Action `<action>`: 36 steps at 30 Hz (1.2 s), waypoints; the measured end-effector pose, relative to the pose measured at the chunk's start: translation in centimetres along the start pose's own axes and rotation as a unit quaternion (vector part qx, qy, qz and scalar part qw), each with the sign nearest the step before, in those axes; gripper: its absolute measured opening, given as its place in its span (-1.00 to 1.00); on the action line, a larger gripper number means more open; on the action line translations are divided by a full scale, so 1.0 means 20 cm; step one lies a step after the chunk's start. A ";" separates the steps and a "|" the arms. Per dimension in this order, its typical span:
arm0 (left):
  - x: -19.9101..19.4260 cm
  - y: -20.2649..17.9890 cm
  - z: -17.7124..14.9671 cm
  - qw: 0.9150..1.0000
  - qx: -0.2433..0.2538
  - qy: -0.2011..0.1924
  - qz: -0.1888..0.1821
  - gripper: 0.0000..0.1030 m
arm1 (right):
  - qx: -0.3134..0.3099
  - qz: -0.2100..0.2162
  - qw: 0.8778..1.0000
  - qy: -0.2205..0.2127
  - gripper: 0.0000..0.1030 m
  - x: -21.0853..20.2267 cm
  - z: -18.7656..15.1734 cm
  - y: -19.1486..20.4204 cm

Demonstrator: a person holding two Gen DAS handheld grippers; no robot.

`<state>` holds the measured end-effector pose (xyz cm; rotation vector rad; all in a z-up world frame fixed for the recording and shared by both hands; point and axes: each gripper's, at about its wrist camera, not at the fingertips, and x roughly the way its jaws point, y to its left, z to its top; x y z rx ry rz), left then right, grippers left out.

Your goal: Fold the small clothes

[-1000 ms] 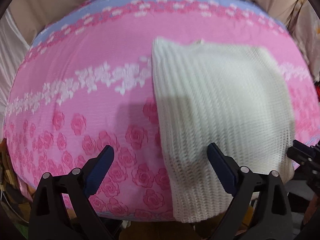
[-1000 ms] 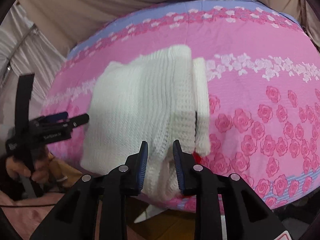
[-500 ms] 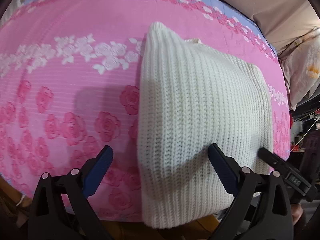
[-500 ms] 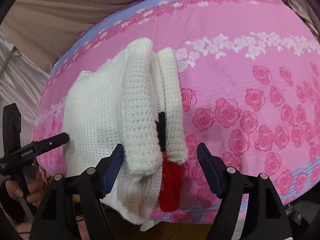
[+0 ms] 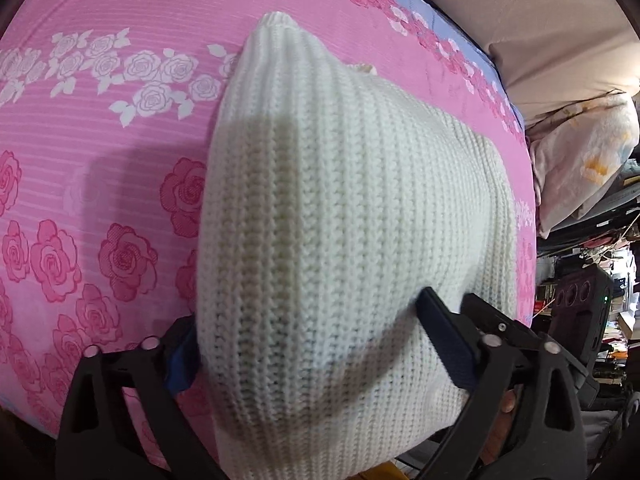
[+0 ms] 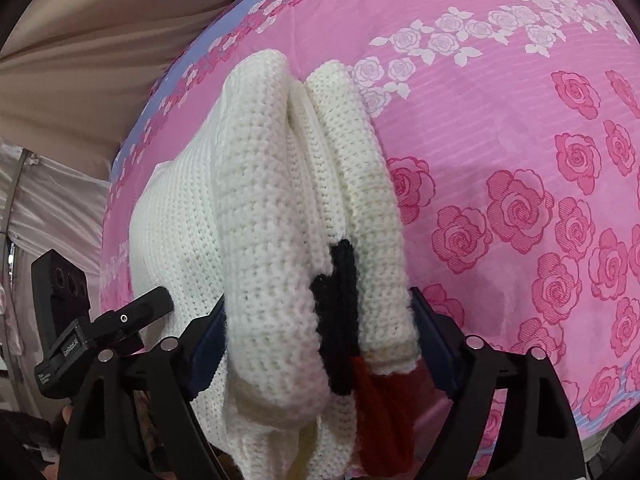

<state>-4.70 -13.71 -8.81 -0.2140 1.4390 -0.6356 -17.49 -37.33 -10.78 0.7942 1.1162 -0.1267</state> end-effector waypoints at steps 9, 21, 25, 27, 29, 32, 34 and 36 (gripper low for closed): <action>-0.18 -0.18 0.00 0.999 0.050 -0.017 -0.003 -0.10 | -0.050 -0.036 0.997 -0.041 -0.21 -0.19 -0.02 0.20; -0.49 -0.75 0.03 0.979 0.177 -0.067 -0.078 -0.24 | -0.060 -0.003 0.986 -0.157 -0.62 -0.78 -0.01 0.30; -0.56 -0.97 0.04 0.966 0.230 -0.068 -0.096 -0.24 | -0.080 -0.002 0.976 -0.205 -0.61 -1.03 0.03 0.34; -0.51 -1.00 0.05 0.964 0.248 -0.076 -0.051 -0.24 | -0.093 -0.008 0.977 -0.193 -0.56 -1.02 0.08 0.32; -0.41 -0.93 0.08 0.970 0.233 -0.060 -0.028 -0.26 | -0.073 0.005 0.980 -0.187 -0.47 -0.96 0.12 0.22; -0.30 -0.72 0.11 0.978 0.205 -0.043 0.014 -0.27 | -0.038 0.010 0.989 -0.145 -0.47 -0.74 0.11 0.05; -0.27 -0.53 0.15 0.985 0.167 -0.030 0.029 -0.27 | -0.021 0.021 0.993 -0.113 -0.48 -0.61 0.07 -0.02; -0.27 -0.33 0.20 0.992 0.125 -0.020 0.026 -0.28 | -0.004 0.061 0.994 -0.095 -0.48 -0.50 0.01 -0.03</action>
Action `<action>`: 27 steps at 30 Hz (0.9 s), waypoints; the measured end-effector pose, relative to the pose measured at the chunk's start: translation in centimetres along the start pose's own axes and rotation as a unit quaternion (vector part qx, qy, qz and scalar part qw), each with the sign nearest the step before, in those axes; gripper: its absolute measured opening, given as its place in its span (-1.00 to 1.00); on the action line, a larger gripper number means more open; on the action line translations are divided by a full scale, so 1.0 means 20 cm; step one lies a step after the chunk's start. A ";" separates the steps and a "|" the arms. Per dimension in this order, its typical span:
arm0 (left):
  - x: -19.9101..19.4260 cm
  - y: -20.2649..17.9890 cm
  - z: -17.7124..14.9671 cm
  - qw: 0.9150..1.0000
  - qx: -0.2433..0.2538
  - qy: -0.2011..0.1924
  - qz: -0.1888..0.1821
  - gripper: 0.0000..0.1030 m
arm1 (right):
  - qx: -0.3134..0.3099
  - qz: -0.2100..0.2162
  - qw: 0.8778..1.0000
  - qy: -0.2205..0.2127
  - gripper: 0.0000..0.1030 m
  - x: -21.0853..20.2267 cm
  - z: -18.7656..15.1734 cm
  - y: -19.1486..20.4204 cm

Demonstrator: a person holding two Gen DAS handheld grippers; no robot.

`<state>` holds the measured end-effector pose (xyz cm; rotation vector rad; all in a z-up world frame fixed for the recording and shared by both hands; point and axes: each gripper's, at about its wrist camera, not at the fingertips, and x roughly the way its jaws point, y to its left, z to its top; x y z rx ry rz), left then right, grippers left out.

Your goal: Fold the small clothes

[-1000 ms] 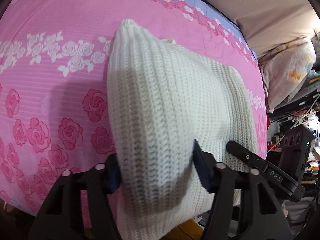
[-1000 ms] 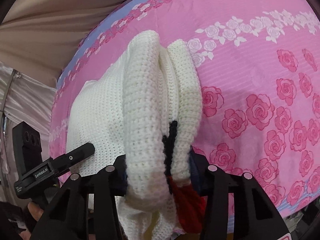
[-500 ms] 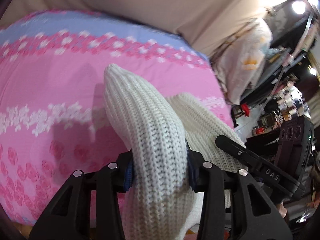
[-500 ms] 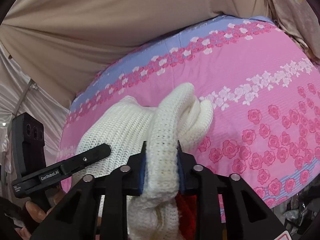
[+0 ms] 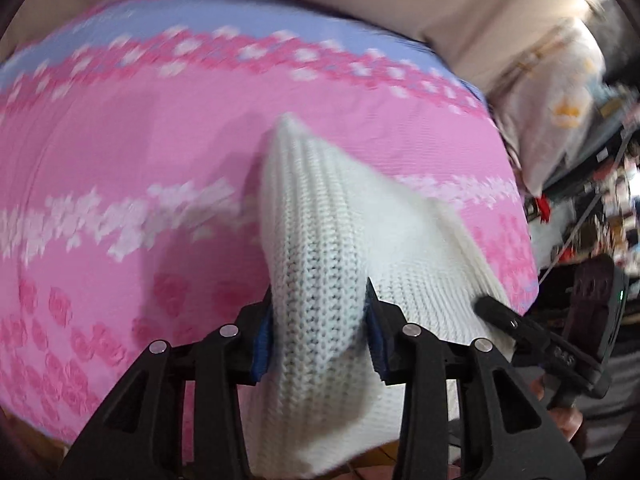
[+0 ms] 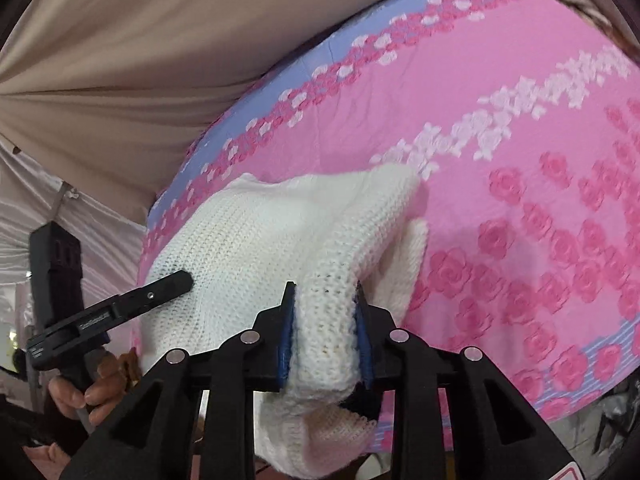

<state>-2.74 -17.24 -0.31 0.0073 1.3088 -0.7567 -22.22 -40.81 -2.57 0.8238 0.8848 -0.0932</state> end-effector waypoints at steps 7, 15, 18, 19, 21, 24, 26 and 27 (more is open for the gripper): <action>0.08 0.40 0.01 0.999 -0.006 0.049 -0.006 -0.29 | 0.032 -0.003 0.998 0.059 -0.30 0.14 -0.23 0.07; 0.06 0.43 0.03 0.999 0.005 0.030 -0.031 0.62 | 0.088 -0.060 0.993 0.043 0.44 0.20 -0.29 0.01; 0.09 0.41 0.04 0.998 -0.004 0.048 -0.039 0.63 | 0.115 -0.057 0.989 0.074 0.44 0.27 -0.29 0.00; 0.10 0.41 0.04 0.998 -0.005 0.054 -0.042 0.64 | 0.131 -0.056 0.987 0.079 0.44 0.26 -0.30 0.00; 0.09 0.41 0.01 0.997 0.000 0.059 -0.049 0.73 | 0.125 -0.045 0.989 0.070 0.44 0.20 -0.33 0.07; 0.12 0.43 -0.04 0.997 -0.001 0.070 -0.042 0.76 | 0.084 -0.047 0.992 0.087 0.31 0.26 -0.34 0.15; 0.14 0.45 -0.06 0.996 -0.019 0.078 -0.037 0.75 | 0.077 -0.047 0.992 0.088 -0.61 0.33 -0.33 0.15; 0.13 0.45 -0.06 0.996 -0.027 0.076 -0.040 0.75 | 0.074 -0.052 0.993 0.077 -0.65 0.32 -0.32 0.16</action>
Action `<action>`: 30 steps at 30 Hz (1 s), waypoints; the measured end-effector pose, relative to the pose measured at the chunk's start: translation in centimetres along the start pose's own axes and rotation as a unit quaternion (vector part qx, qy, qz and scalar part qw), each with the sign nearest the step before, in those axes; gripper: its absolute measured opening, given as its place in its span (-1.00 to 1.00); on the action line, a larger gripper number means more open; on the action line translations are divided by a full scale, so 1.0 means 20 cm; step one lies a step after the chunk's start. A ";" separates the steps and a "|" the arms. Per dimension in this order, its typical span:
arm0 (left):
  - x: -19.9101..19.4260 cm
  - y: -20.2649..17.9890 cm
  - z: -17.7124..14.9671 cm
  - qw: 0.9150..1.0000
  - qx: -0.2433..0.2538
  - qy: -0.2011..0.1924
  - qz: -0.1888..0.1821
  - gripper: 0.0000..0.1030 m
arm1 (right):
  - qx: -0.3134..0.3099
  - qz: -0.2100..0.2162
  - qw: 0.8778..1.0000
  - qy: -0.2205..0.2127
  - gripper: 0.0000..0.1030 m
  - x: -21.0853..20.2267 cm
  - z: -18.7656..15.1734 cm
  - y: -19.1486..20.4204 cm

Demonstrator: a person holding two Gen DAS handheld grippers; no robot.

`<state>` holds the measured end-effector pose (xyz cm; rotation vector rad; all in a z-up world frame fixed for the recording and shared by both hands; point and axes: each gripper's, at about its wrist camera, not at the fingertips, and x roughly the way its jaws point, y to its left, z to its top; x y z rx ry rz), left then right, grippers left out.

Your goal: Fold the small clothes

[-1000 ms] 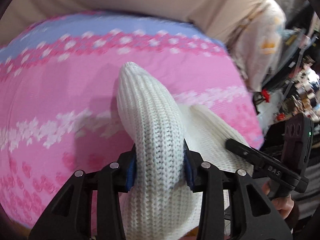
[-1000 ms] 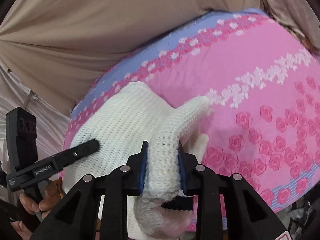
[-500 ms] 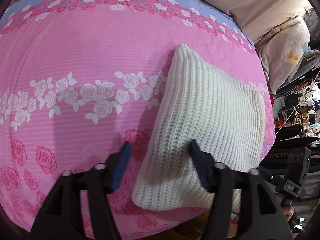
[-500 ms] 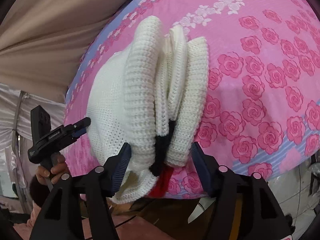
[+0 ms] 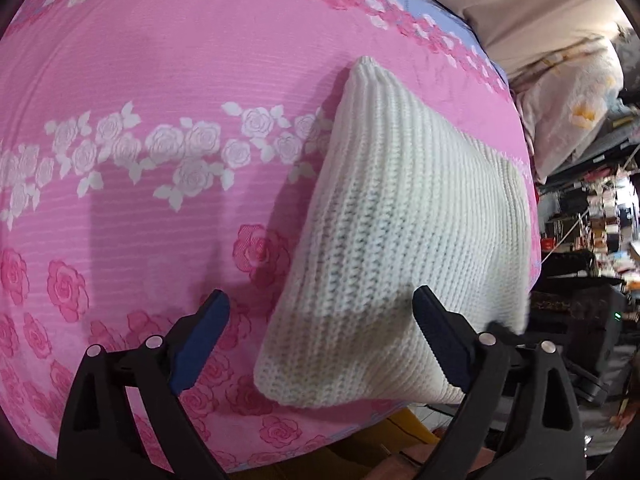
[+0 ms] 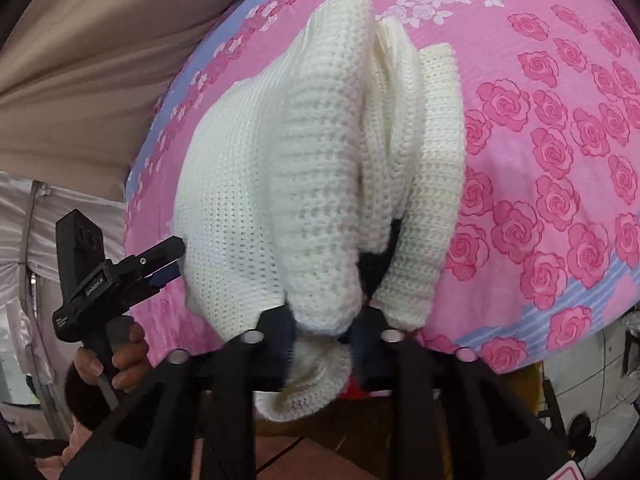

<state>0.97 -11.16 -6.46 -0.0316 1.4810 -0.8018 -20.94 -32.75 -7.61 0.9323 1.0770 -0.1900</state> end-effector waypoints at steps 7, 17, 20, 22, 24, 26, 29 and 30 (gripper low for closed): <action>0.00 -0.06 0.03 1.000 0.014 -0.001 -0.006 0.77 | -0.017 -0.024 0.999 -0.040 -0.70 -0.19 -0.08 -0.04; 0.12 -0.17 0.18 0.999 0.034 0.012 -0.035 0.85 | -0.005 -0.060 0.995 -0.083 0.57 -0.15 0.02 -0.15; 0.23 -0.14 0.20 0.998 0.007 0.036 -0.049 0.85 | 0.034 -0.018 0.998 -0.056 0.58 -0.04 0.12 -0.25; 0.29 -0.11 0.21 0.996 -0.024 0.047 -0.077 0.85 | 0.062 0.014 0.998 -0.030 0.62 0.07 0.19 -0.31; 0.28 -0.13 0.20 0.995 -0.028 0.034 -0.090 0.67 | 0.070 0.041 0.995 -0.049 0.60 0.09 0.23 -0.29; 0.26 -0.17 0.19 0.995 -0.021 0.032 -0.091 0.38 | 0.066 0.055 0.996 -0.025 -0.10 0.13 0.26 -0.28; 0.15 -0.25 0.16 0.997 0.001 0.005 -0.082 -0.13 | 0.036 0.051 0.998 -0.023 -0.34 0.07 0.30 -0.19; 0.09 -0.28 0.15 0.996 0.000 -0.007 -0.089 -0.17 | 0.015 0.049 0.998 -0.029 -0.37 0.02 0.31 -0.14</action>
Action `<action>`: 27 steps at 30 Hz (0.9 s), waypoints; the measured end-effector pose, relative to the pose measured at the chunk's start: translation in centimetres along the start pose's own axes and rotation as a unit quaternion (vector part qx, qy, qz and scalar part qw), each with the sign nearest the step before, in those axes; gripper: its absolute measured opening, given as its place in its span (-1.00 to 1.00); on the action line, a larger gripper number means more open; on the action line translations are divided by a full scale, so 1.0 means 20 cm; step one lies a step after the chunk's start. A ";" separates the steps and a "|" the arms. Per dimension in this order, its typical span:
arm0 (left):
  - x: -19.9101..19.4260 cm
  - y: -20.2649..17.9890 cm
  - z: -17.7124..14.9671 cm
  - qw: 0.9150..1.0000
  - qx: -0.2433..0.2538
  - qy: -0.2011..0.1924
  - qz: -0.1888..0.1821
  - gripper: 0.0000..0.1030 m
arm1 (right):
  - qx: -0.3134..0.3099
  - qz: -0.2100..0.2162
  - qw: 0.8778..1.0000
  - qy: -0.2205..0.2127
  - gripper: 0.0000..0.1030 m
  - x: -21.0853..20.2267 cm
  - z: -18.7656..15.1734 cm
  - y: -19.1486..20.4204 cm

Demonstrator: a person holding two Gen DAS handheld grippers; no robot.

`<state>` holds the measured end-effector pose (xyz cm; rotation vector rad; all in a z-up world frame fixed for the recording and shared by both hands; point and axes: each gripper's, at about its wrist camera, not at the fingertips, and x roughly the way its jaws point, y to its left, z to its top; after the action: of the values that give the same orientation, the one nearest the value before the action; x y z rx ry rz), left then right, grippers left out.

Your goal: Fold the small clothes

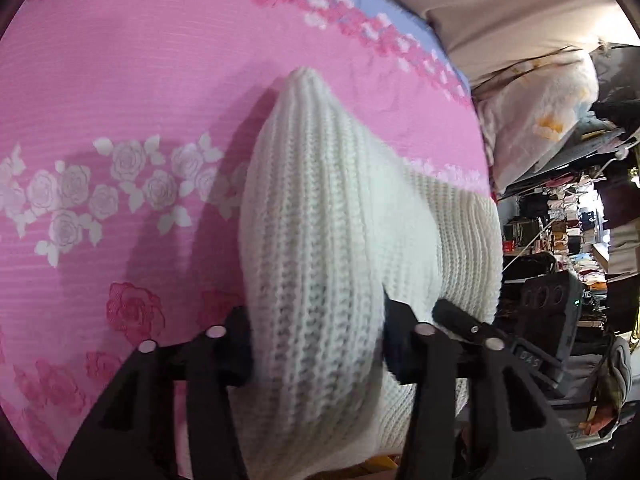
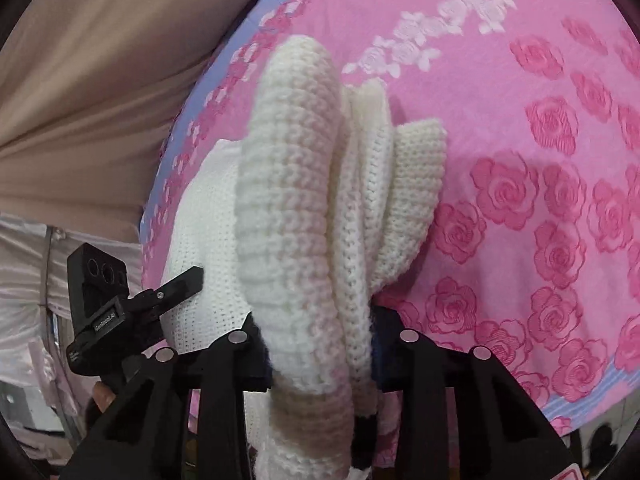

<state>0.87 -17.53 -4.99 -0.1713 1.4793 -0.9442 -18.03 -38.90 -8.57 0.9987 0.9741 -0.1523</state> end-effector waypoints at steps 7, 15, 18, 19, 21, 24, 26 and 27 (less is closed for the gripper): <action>-0.60 -0.24 0.00 0.989 0.019 -0.137 -0.049 -0.18 | -0.178 0.024 0.982 -0.059 -0.38 -0.38 0.19 0.64; -1.11 -0.17 0.24 0.971 0.039 -0.233 0.041 0.06 | -0.291 0.062 0.952 -0.075 -0.28 -0.38 0.40 1.24; -0.95 0.10 0.42 0.964 0.018 -0.234 0.129 0.38 | -0.266 0.070 0.961 -0.039 -0.02 0.02 0.56 1.21; -0.89 0.24 0.46 0.963 0.002 -0.220 0.152 0.38 | -0.257 0.057 0.964 -0.036 0.06 0.16 0.58 1.18; -0.77 0.47 0.48 0.957 -0.047 -0.186 0.216 0.21 | -0.230 -0.016 0.973 -0.022 0.06 0.41 0.63 1.07; -0.78 0.59 0.36 0.956 -0.063 -0.188 0.217 0.26 | -0.153 0.001 0.988 0.011 -0.11 0.55 0.58 0.89; -0.80 0.57 0.28 0.950 -0.050 -0.195 0.238 0.34 | -0.164 0.000 0.986 -0.007 -0.11 0.49 0.49 0.90; -0.79 0.56 0.23 0.948 -0.046 -0.201 0.241 0.36 | -0.180 0.004 0.983 -0.018 -0.16 0.46 0.42 0.92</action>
<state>12.63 -2.50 0.70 -0.0587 1.1097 -0.4115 2.07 -32.06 -2.18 0.6651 0.9236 0.0139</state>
